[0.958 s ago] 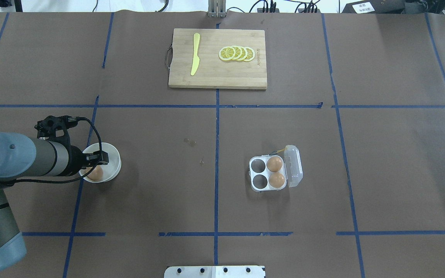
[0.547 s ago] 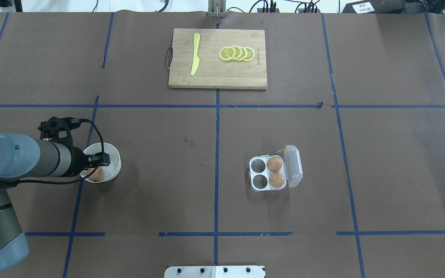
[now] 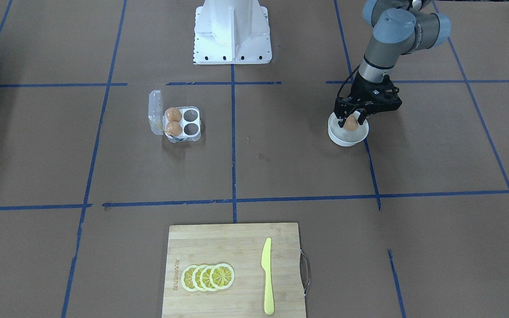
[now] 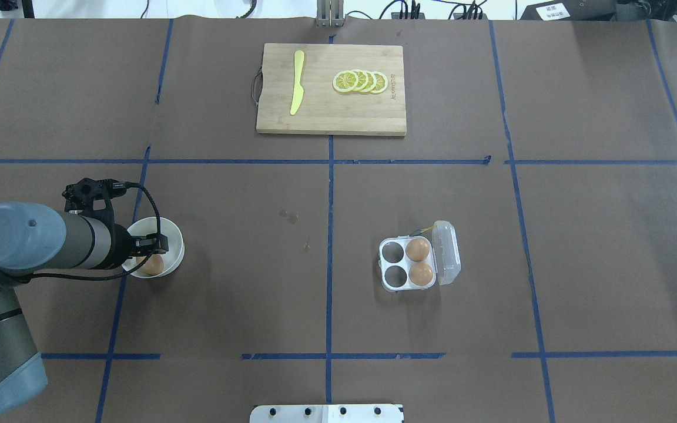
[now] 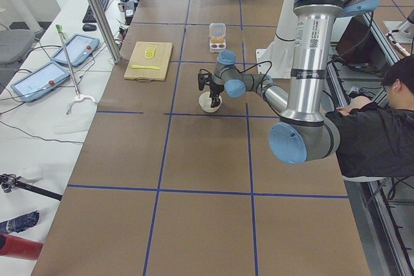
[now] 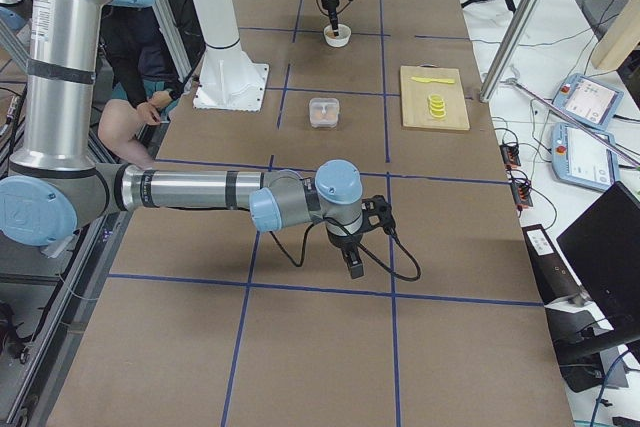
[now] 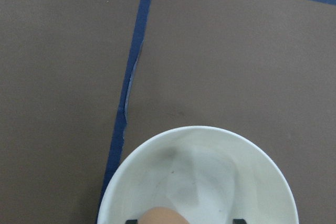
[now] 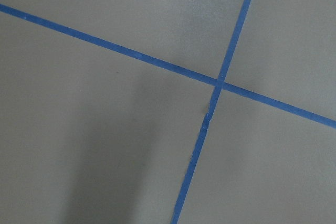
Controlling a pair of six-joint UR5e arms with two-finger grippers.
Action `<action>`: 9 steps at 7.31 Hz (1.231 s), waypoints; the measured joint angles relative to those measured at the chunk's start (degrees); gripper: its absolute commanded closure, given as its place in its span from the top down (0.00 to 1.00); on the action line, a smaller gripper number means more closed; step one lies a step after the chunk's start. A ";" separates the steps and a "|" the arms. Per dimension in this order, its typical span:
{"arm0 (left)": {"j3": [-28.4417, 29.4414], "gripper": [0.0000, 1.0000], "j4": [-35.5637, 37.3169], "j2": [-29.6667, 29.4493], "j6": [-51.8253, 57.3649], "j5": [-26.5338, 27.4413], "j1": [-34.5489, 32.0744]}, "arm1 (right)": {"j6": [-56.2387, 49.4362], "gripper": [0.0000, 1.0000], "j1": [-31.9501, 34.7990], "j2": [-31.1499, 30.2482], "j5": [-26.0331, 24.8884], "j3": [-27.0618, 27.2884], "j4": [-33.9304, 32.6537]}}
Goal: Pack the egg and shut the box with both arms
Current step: 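Lower the left gripper into the bowl and close on the brown egg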
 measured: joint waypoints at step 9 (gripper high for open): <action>3.17 0.70 0.23 -3.09 3.35 -0.12 0.08 | -0.09 1.00 0.00 0.00 -0.07 -0.09 0.00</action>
